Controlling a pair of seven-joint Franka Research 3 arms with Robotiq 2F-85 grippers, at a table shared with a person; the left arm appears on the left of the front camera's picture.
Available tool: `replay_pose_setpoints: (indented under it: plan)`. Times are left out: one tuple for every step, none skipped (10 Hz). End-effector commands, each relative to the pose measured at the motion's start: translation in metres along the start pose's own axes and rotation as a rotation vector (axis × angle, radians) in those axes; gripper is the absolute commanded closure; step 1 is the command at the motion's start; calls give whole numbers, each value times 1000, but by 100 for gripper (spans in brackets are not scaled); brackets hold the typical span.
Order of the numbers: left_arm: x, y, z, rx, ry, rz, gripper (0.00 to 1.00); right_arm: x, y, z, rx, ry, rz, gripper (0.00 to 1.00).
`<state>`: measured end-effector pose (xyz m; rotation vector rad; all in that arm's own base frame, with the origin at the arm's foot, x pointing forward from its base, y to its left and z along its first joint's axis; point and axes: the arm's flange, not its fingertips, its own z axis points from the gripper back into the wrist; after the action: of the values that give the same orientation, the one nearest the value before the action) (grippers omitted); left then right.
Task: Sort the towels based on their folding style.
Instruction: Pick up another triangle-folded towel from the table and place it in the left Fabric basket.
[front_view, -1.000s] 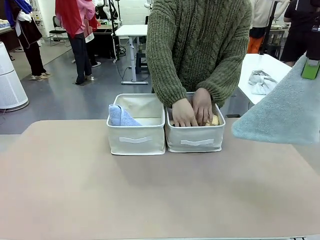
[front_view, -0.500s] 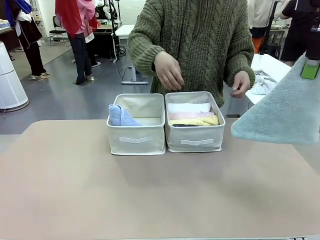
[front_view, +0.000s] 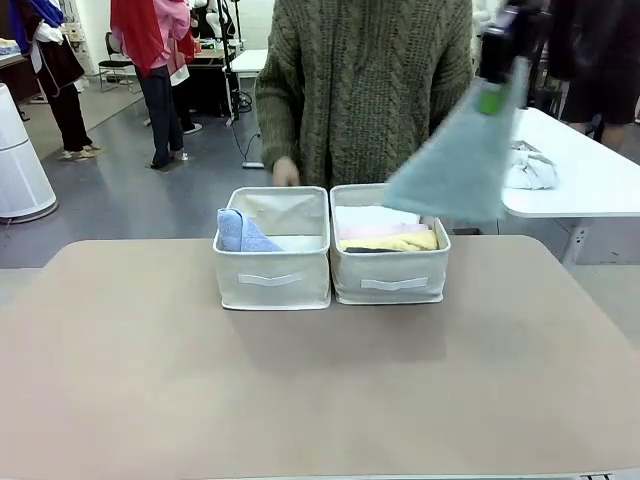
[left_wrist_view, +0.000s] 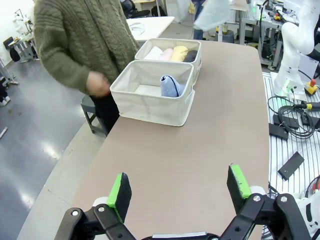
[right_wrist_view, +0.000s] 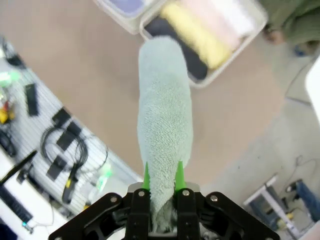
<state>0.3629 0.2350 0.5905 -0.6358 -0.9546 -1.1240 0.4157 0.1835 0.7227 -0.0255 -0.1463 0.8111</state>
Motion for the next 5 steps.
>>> replay_pose_setpoints:
  plan:
    - [-1, -2, 2, -4, 3, -15, 0, 77, 2, -4, 16, -58, 20, 82]
    - [-1, -2, 2, -4, 3, -15, 0, 95, 11, -10, 24, -78, 41, 82]
    - [-1, -2, 2, -4, 3, -15, 0, 116, 14, -17, 8, -105, 53, 82]
    - [-1, -2, 2, -4, 3, -15, 0, 125, 19, -17, 39, -131, 69, 82]
    - [-1, -2, 2, -4, 3, -15, 0, 117, 17, -15, 42, -120, 59, 82]
